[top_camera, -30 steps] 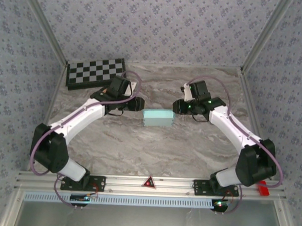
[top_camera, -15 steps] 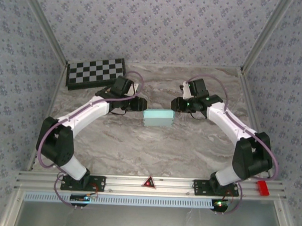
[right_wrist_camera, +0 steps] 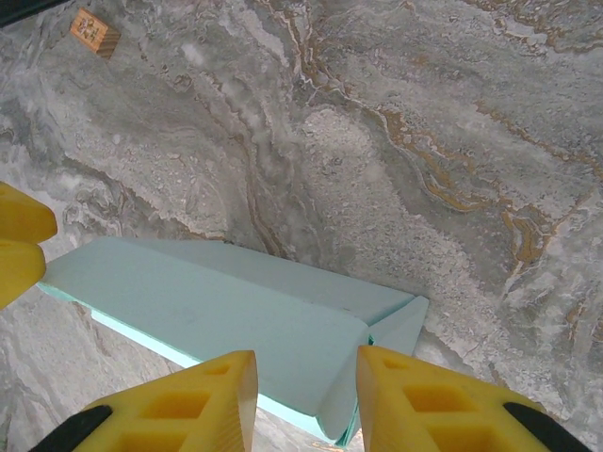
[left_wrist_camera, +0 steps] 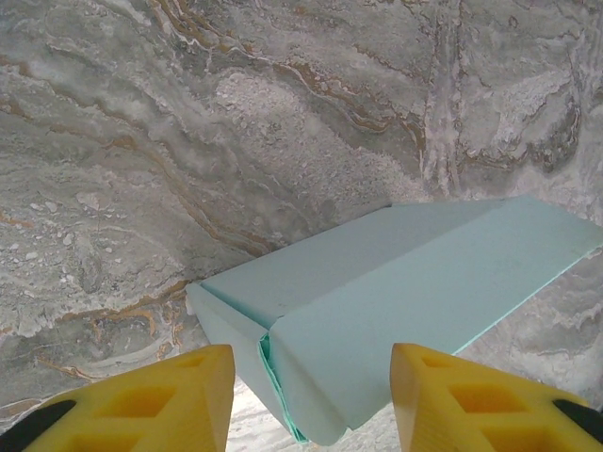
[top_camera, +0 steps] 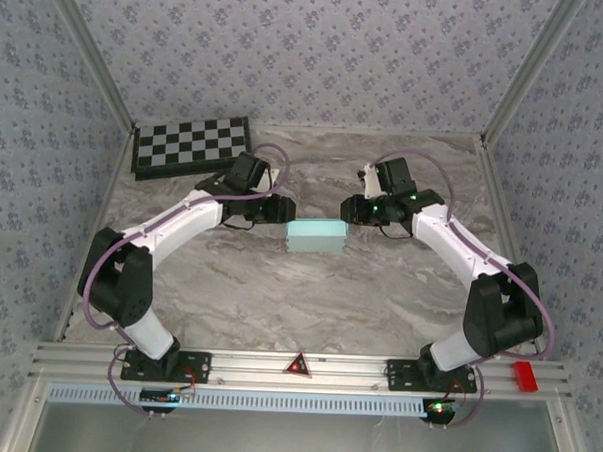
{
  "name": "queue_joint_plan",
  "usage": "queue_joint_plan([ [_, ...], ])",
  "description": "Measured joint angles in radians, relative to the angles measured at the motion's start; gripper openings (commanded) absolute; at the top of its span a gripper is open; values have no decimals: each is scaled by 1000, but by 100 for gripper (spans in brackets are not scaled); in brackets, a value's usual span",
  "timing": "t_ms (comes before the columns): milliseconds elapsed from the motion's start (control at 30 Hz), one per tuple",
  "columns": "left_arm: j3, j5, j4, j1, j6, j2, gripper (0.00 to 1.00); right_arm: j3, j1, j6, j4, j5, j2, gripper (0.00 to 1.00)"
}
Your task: Fold the paper box
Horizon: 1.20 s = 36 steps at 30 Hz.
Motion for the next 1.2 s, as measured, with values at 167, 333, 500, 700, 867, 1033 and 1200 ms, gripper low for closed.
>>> queue_joint_plan([
  [167, 0, 2, 0, 0, -2, 0, 46, -11, 0, 0, 1, -8, 3, 34],
  [333, -10, 10, 3, 0, -2, 0, 45, -19, 0, 0, 1, -11, 4, 34],
  [500, -21, 18, 20, 1, -6, 0, 44, -27, 0, 0, 9, -12, 4, 34],
  [700, -39, 24, 37, 2, -13, 0, 44, -32, 0, 0, 9, -15, 5, 34],
  [867, -54, 28, 50, 2, -20, 0, 44, -40, 1, 0, 10, -19, 4, 34],
  [1033, -71, 35, 64, 2, -23, -2, 44, -55, 1, 0, 16, -23, 4, 34],
  [1200, -87, 39, 76, 2, -25, -2, 44, -69, 4, 0, 23, -26, 4, 34],
])
